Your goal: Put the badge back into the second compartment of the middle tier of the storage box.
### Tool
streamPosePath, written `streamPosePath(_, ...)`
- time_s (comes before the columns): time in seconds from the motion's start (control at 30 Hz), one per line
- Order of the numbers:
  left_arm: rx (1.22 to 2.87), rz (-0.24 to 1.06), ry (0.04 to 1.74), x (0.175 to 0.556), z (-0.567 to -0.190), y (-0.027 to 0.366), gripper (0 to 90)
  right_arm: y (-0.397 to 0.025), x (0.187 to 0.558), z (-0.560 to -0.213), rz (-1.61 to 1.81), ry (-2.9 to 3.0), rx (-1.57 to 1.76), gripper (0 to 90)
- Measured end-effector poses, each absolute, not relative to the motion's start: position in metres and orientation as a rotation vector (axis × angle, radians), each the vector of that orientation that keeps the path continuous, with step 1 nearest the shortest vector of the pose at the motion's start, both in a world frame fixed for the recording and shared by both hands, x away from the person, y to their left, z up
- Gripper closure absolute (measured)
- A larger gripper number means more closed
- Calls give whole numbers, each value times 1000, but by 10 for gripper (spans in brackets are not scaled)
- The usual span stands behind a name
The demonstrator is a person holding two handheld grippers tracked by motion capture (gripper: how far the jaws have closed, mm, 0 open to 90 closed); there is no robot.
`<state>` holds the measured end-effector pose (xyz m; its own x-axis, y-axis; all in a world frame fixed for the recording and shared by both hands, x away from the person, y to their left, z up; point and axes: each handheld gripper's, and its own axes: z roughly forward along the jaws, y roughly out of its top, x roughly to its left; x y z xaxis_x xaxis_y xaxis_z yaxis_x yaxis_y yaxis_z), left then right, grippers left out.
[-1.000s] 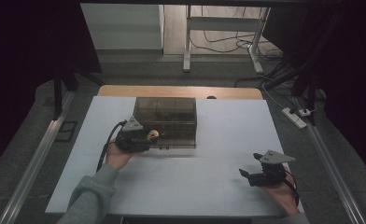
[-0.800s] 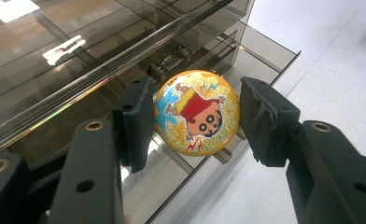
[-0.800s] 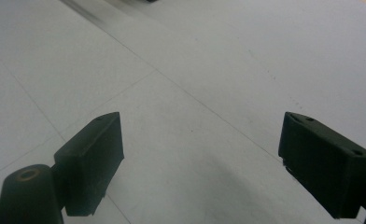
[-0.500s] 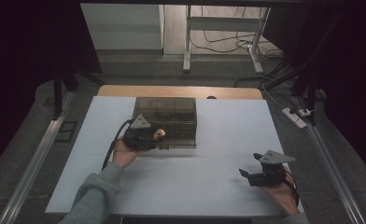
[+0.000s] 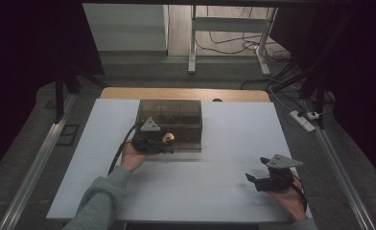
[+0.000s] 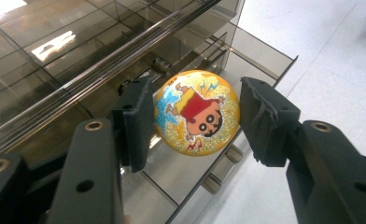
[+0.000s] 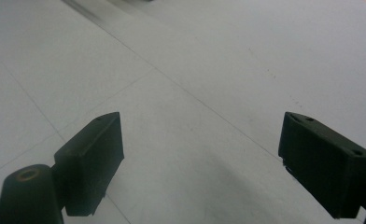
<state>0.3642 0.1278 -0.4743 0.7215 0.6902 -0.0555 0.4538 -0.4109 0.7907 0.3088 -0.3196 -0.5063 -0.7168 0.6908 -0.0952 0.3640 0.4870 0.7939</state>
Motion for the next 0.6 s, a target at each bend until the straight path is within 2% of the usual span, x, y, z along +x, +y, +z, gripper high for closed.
streamPosePath(0.43, 2083, 356, 872, 365, -476, 128, 461, -320, 309, -507, 1101, 2337, 878, 141)
streamPosePath(0.6, 2092, 363, 875, 365, -478, 128, 403, -319, 308, -506, 1099, 2338, 878, 142)
